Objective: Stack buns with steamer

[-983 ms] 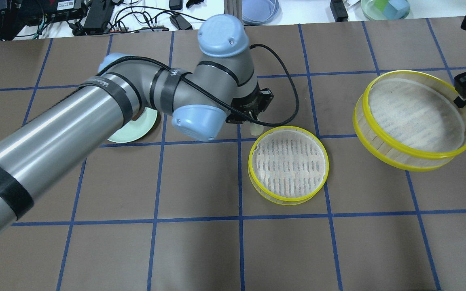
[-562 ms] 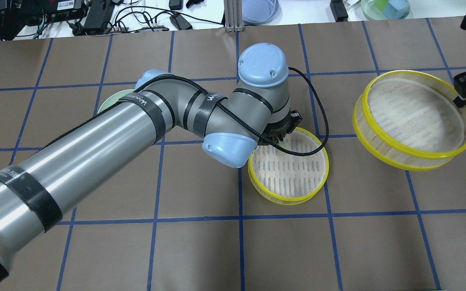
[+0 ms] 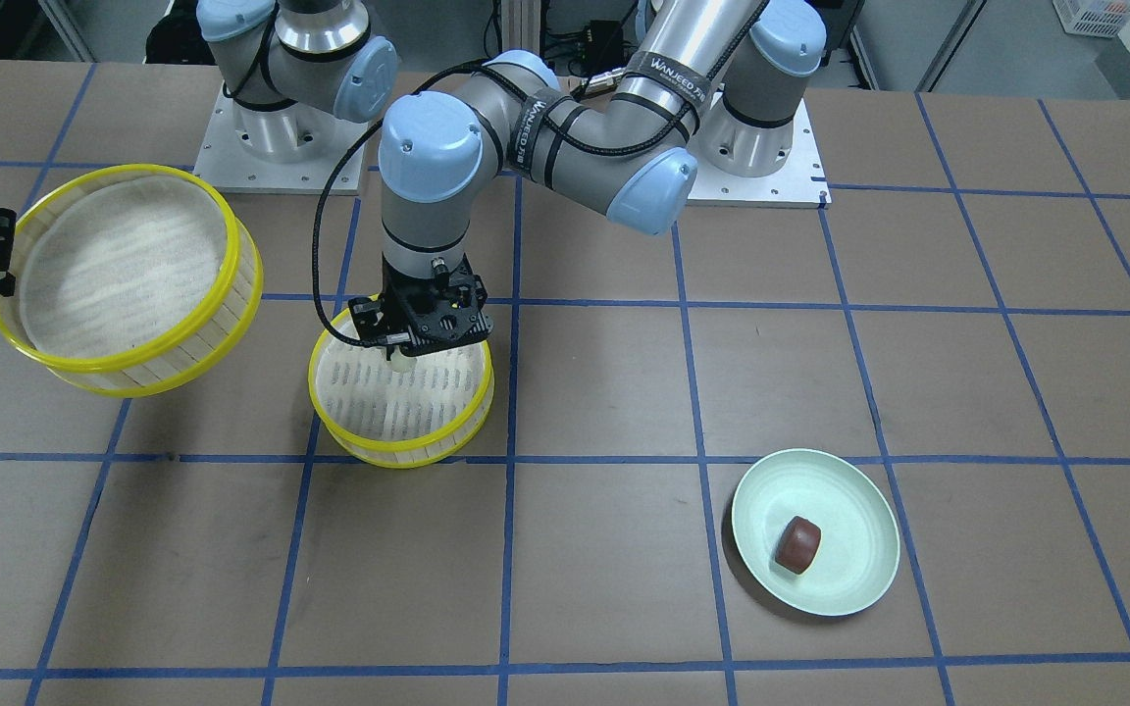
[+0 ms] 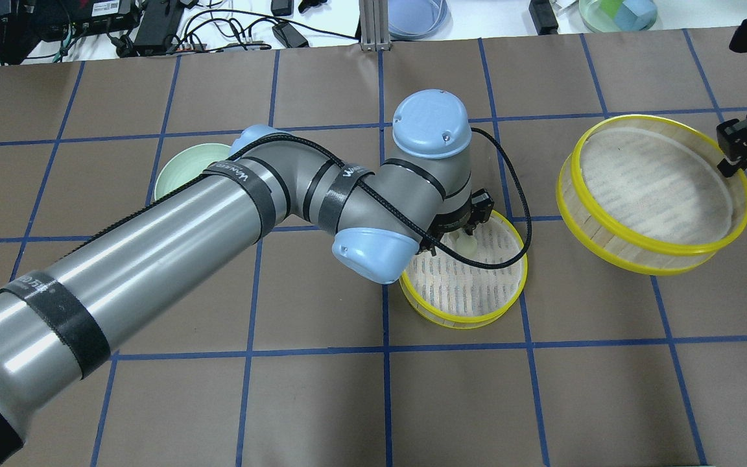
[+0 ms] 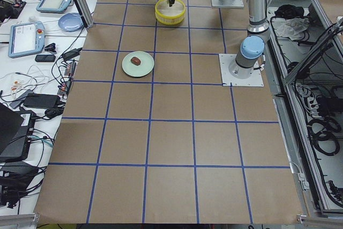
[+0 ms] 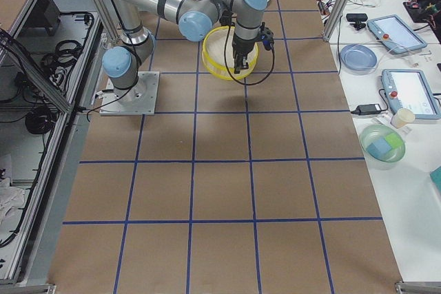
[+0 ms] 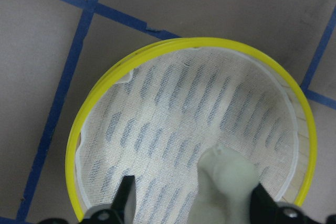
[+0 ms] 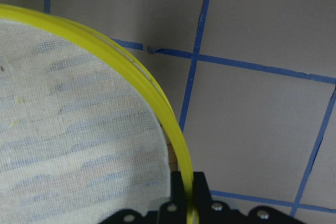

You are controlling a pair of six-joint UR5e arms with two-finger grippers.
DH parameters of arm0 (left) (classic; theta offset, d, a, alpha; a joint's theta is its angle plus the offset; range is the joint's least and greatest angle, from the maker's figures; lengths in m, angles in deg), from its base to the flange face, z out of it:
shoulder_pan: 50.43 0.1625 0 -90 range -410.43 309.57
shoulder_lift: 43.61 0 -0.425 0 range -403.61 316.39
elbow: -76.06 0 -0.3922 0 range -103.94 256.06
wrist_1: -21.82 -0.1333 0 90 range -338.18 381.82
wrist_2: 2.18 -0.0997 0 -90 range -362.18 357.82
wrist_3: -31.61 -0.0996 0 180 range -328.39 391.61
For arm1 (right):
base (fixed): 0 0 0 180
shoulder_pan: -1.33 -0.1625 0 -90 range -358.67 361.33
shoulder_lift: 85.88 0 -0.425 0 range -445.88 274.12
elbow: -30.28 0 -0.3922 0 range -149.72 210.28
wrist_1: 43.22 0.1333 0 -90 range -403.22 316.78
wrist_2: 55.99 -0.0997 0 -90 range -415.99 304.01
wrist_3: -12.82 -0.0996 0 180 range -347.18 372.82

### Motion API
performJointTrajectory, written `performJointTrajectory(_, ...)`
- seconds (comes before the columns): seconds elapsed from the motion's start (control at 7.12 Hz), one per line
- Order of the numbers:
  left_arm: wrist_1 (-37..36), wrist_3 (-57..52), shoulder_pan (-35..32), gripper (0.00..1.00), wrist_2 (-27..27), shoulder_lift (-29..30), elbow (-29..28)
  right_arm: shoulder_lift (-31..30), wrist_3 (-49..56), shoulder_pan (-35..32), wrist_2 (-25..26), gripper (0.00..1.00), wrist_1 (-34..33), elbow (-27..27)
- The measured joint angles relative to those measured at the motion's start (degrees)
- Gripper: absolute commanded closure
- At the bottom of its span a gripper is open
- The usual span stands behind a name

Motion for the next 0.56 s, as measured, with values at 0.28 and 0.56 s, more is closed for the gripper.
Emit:
performJointTrajectory(0.28,0.1,-2.1,0.2,0.0,-0.6,-0.1,0.2,0.1,-1.6,-1.1,-0.3,1.0,-1.1,1.9)
performJointTrajectory(0.56,0.0,-7.1,1.2,0.0,-0.8,-0.6,0.4,0.1,-2.1,-1.8,-0.3,1.0,-1.4,2.3)
